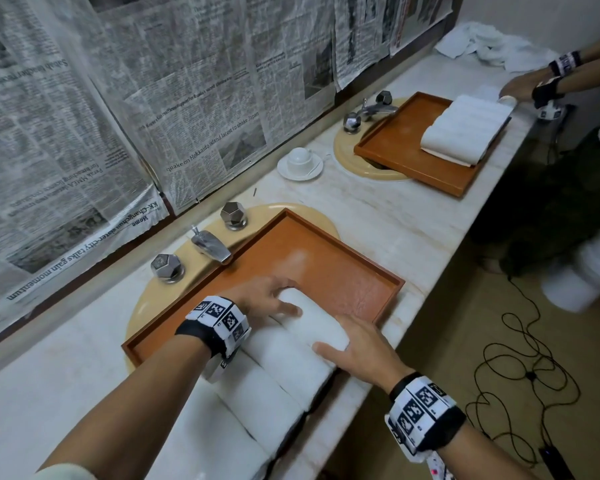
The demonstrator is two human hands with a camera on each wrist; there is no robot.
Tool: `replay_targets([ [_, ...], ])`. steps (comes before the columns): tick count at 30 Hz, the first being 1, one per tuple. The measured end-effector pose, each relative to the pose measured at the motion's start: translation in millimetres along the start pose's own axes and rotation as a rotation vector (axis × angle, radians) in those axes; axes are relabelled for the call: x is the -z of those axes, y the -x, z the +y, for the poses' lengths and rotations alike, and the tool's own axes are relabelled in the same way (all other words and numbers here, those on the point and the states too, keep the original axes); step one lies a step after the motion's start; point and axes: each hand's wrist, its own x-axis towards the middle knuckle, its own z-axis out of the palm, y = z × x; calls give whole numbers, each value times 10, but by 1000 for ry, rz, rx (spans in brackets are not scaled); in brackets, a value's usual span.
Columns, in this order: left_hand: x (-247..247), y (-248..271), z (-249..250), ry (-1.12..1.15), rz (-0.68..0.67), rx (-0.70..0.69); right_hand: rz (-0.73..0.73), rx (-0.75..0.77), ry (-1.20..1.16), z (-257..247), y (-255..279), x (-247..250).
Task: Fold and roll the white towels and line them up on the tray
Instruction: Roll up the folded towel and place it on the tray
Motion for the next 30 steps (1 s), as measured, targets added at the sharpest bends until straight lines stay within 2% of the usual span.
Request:
replay_targets([
  [10, -100, 186, -80, -161, 111, 3, -25, -45, 65, -133, 23, 71],
  [15, -184, 217, 1, -145, 197, 54, -67, -68, 75, -128, -33, 136],
  [18, -234, 273, 34, -181, 256, 38, -63, -61, 107, -164, -15, 135],
  [22, -305, 460, -4, -182, 348, -11, -9, 9, 172, -316, 53, 220],
  [30, -573, 1245, -207, -90, 583, 18, 77, 216, 204, -720, 196, 205],
])
